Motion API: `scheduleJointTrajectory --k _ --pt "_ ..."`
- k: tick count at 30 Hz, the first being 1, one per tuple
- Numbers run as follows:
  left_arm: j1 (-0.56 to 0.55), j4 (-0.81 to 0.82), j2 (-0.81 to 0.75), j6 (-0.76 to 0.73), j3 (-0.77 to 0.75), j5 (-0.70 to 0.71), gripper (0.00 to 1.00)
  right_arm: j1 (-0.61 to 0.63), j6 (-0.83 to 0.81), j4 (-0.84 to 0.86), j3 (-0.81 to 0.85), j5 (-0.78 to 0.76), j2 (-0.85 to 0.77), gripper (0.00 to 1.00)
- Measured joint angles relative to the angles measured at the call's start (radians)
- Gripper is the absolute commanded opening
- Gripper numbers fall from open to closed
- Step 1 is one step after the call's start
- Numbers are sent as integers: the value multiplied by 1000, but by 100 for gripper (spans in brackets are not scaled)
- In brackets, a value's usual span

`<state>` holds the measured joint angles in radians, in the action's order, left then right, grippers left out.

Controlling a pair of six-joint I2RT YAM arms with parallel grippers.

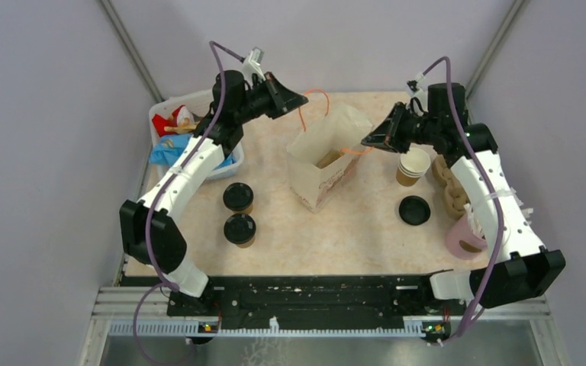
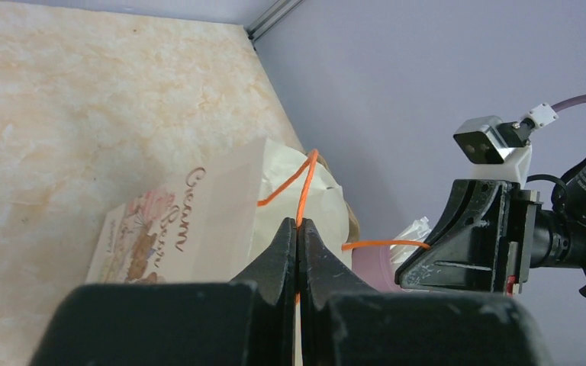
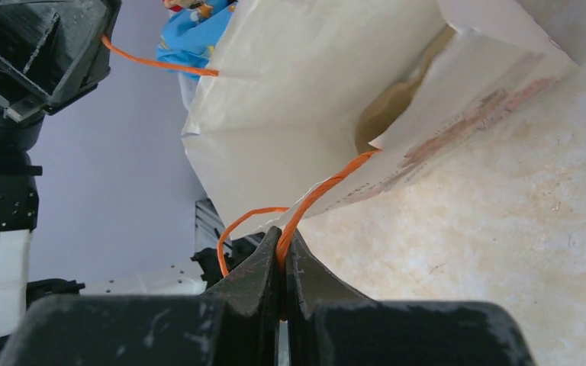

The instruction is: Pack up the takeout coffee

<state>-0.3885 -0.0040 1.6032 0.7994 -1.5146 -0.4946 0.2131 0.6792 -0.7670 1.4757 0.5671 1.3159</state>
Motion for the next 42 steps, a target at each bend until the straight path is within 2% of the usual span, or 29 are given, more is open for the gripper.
scheduleJointTrajectory --k 12,13,14,16,17,19,21,22,25,29,33,37,42 --pt "0 -5 -5 -28 -7 -3 0 -32 -87 -50 60 -35 31 0" --pt "0 -6 2 -34 -14 -3 5 -34 -93 -50 63 -37 39 0" --pt "0 -10 12 -40 -26 -3 13 -37 -98 -47 64 -39 48 1" --pt "0 -26 34 -55 -54 -3 46 -40 -109 -49 64 -42 66 6" --pt "0 -38 42 -70 -66 -2 58 -40 -114 -52 65 -44 75 11" --pt "0 -90 51 -99 -97 1 75 -41 -129 -72 71 -48 87 23" --pt "0 -151 46 -146 -119 10 86 -41 -139 -94 82 -52 89 38" --pt "0 -167 42 -166 -122 14 97 -42 -147 -108 95 -55 89 47" --pt "2 -284 -10 -243 -123 44 98 -42 -180 -154 150 -59 89 69" --pt "3 -449 -165 -325 -89 120 98 -42 -228 -237 226 -81 88 81" --pt "6 -618 -428 -333 35 245 98 -42 -288 -341 299 -115 85 85" --pt "11 -788 -655 -255 220 388 98 -42 -328 -418 326 -141 54 85" --pt "20 -975 -725 -108 406 513 98 -42 -340 -439 249 -121 -66 85"
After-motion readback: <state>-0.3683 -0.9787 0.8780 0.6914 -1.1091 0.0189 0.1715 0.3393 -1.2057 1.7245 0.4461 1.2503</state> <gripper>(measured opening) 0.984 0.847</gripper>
